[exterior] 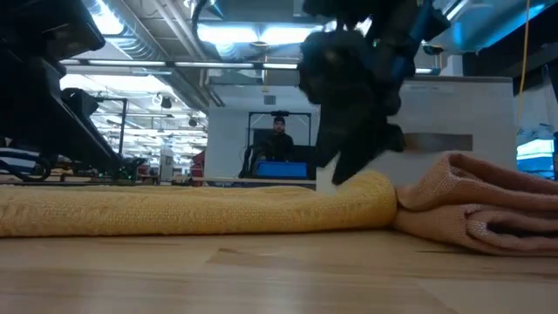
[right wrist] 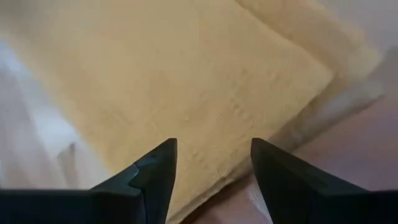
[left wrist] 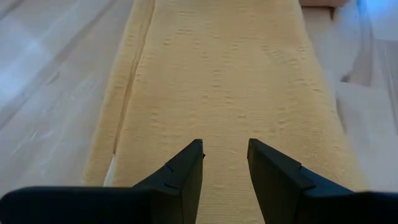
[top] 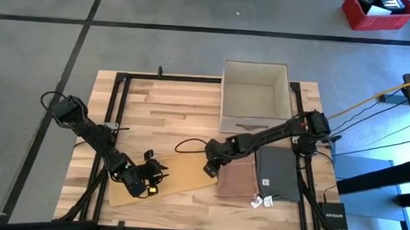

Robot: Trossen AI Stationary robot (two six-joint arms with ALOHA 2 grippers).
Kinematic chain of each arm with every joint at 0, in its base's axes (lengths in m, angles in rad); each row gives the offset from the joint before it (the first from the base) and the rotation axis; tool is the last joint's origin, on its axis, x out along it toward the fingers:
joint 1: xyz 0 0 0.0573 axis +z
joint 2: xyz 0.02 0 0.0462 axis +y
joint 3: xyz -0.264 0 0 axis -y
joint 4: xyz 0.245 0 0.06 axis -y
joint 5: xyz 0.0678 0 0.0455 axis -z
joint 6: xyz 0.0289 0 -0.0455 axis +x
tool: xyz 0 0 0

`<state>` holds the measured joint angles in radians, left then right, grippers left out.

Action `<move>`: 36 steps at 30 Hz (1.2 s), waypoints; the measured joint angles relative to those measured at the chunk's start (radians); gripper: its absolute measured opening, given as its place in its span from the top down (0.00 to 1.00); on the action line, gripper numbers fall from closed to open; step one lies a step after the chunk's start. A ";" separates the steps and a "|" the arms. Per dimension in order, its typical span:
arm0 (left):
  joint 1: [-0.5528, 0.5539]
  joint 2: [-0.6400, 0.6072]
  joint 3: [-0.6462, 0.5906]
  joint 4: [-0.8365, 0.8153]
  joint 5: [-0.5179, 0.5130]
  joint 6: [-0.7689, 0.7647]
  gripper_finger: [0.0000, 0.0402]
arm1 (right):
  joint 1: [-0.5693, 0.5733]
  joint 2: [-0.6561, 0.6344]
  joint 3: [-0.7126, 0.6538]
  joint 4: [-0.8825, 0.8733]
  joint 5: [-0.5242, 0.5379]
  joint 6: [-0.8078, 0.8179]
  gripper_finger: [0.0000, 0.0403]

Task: Fold towel
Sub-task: Fold the yellow towel

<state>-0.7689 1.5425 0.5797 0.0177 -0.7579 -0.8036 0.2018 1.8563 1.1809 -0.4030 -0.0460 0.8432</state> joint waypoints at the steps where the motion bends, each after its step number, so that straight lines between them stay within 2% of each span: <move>1: -0.004 0.000 0.000 -0.001 0.000 0.000 0.70 | 0.000 0.016 0.000 0.001 -0.007 0.014 0.48; 6: -0.024 0.000 0.000 -0.002 0.000 -0.005 0.70 | -0.001 0.074 0.000 0.000 -0.034 0.033 0.48; 15: -0.038 0.000 0.000 -0.006 -0.001 -0.030 0.70 | -0.013 0.060 0.007 -0.002 -0.046 0.075 0.48; 22: -0.038 -0.001 0.001 -0.001 -0.001 -0.032 0.70 | -0.013 0.160 0.010 0.186 -0.122 0.079 0.48; 29: -0.037 -0.001 0.001 -0.004 -0.001 -0.034 0.70 | -0.012 0.186 0.010 0.285 -0.096 0.061 0.48; 32: -0.037 -0.001 0.001 -0.001 -0.001 -0.034 0.70 | -0.011 0.188 0.009 0.308 -0.082 0.043 0.53; 36: -0.037 -0.001 0.001 0.035 -0.002 -0.026 0.70 | -0.011 0.189 0.008 0.300 -0.078 0.008 0.71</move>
<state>-0.8062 1.5417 0.5808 0.0525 -0.7597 -0.8295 0.1905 2.0452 1.1892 -0.1028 -0.1235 0.8512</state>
